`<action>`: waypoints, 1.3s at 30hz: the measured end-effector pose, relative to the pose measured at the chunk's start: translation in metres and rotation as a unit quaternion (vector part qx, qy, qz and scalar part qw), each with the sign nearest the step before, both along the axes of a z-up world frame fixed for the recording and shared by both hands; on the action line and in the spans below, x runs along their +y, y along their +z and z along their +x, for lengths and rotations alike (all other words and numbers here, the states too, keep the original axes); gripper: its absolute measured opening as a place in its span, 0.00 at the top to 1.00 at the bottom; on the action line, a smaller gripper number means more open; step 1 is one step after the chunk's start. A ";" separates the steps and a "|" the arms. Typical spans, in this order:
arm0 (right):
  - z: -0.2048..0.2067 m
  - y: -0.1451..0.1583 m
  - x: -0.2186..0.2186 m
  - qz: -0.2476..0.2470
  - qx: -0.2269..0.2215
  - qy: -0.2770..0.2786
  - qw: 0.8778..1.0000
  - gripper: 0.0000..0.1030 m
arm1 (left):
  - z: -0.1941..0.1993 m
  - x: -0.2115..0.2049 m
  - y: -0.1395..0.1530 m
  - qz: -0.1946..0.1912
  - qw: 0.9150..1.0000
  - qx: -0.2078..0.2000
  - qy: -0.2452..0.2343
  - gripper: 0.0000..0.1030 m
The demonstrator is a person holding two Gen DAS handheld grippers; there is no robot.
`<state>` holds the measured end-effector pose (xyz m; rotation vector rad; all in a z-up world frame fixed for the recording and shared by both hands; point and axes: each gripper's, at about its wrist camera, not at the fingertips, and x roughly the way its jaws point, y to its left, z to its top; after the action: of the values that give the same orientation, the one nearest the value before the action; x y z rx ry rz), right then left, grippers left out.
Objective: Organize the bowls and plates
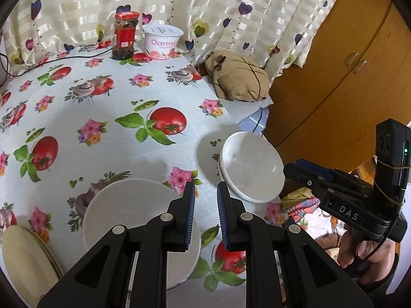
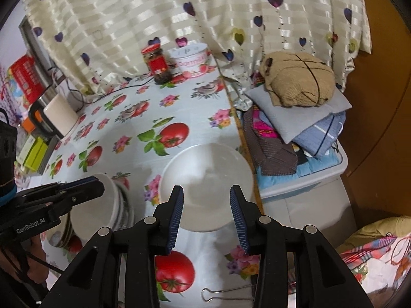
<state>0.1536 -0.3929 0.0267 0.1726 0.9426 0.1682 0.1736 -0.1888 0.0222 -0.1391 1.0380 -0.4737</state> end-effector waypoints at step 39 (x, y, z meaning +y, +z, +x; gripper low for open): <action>0.024 -0.052 -0.029 0.017 0.049 -0.034 0.998 0.65 | 0.034 -0.054 -0.044 0.005 0.998 0.053 -0.021 0.81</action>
<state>0.1772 -0.4219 -0.0250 0.2455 1.0312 0.1145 0.2079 -0.2426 -0.0222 -0.1357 1.1478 -0.5035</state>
